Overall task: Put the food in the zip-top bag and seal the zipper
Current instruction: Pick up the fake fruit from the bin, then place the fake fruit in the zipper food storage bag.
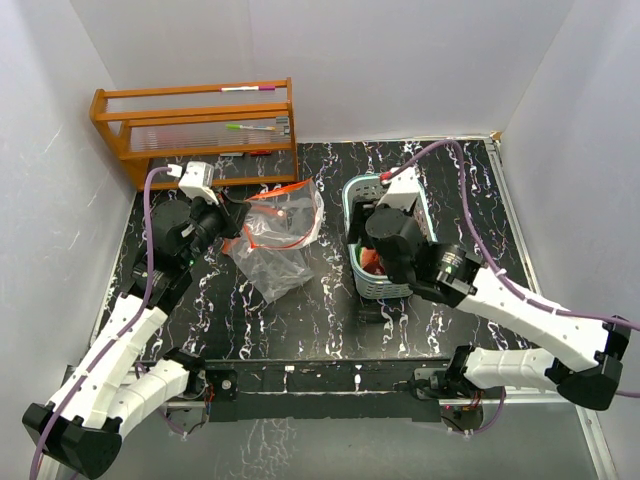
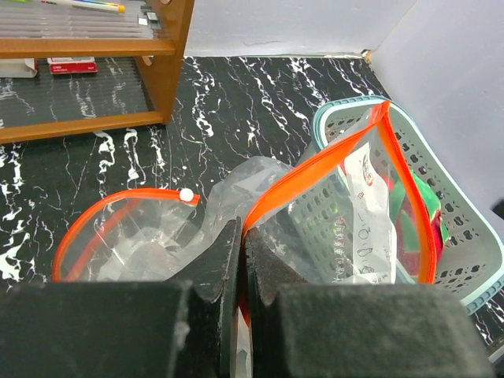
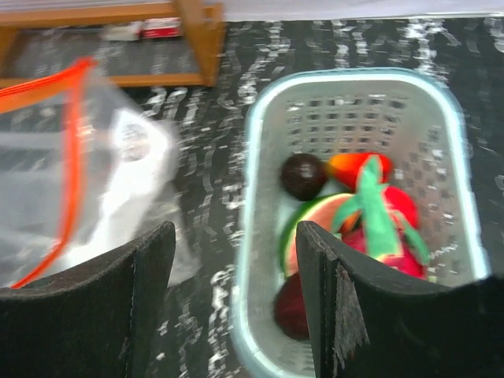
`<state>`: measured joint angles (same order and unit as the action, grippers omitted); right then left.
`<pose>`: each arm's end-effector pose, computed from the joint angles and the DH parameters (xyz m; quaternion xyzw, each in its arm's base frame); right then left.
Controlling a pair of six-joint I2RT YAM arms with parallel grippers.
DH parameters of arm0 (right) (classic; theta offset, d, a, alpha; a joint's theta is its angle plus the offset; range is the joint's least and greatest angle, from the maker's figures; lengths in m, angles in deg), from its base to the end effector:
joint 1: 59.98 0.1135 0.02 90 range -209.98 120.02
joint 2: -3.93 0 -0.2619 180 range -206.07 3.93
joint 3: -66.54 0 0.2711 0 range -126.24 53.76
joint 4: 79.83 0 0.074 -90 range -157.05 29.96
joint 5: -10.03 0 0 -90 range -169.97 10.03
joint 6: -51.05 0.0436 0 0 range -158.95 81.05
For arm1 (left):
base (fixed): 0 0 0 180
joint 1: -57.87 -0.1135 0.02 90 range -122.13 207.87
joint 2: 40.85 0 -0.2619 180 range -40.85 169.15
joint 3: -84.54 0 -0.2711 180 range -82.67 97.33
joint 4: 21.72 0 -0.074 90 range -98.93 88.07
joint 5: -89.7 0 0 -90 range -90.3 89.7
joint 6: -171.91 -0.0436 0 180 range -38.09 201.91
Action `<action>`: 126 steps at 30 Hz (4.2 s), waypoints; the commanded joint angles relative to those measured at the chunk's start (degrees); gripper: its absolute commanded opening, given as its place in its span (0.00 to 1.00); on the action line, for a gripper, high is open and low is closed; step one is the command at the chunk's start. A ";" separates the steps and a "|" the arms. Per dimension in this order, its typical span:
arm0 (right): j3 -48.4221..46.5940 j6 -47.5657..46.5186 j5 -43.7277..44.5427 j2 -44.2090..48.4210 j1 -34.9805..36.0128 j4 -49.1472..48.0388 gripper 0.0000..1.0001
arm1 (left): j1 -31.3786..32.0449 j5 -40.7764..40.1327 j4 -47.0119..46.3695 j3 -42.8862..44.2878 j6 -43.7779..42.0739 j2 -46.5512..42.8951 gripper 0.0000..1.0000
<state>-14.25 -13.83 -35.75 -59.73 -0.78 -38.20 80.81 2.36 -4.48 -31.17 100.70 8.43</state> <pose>0.1586 0.2066 0.3844 -0.0337 0.8047 0.1017 0.5840 0.2096 -0.0909 0.3776 0.0422 0.7195 -0.2625 0.6416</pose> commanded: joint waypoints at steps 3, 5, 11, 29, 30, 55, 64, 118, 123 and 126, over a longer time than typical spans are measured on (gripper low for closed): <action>0.62 5.87 -3.26 -3.88 -17.61 10.33 0.64 | -0.44 2.15 -1.80 0.92 1.14 -0.48 0.00; 2.47 3.91 -6.83 -4.45 -21.82 8.42 0.64 | -0.44 2.25 -1.72 1.09 1.31 -0.65 0.00; 3.03 -0.66 -10.65 -7.39 -25.78 4.99 0.65 | -0.44 2.79 -1.88 0.88 1.81 -0.64 0.00; 8.00 -3.02 -17.41 -15.36 -29.67 -0.73 0.65 | -0.35 3.32 -1.38 0.19 2.48 -1.73 0.00; 8.28 -3.05 -17.08 -15.36 -29.67 -0.90 0.64 | -0.32 3.30 -1.33 0.22 2.48 -1.73 0.00; 3.92 -10.99 -27.51 7.05 -29.59 -6.79 0.08 | -0.26 3.86 -0.76 1.17 3.60 0.22 0.00; 2.82 -10.19 -48.25 13.46 -29.58 -22.91 0.08 | -0.26 6.53 1.22 4.04 4.57 3.08 0.00; 12.40 -67.34 5.30 -22.86 13.93 -109.34 0.08 | -0.17 22.55 14.58 18.90 13.52 11.19 0.00; 12.33 -53.87 0.91 -18.84 13.35 -93.45 0.08 | -0.18 22.17 13.04 17.76 13.99 11.78 0.00; 9.85 -48.44 -2.99 -18.92 12.81 -84.66 0.08 | -0.15 23.75 10.07 16.30 15.89 12.25 0.00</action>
<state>-0.77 -72.58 -32.20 -81.65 12.58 -133.30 80.60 23.27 9.61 -14.12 114.16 20.64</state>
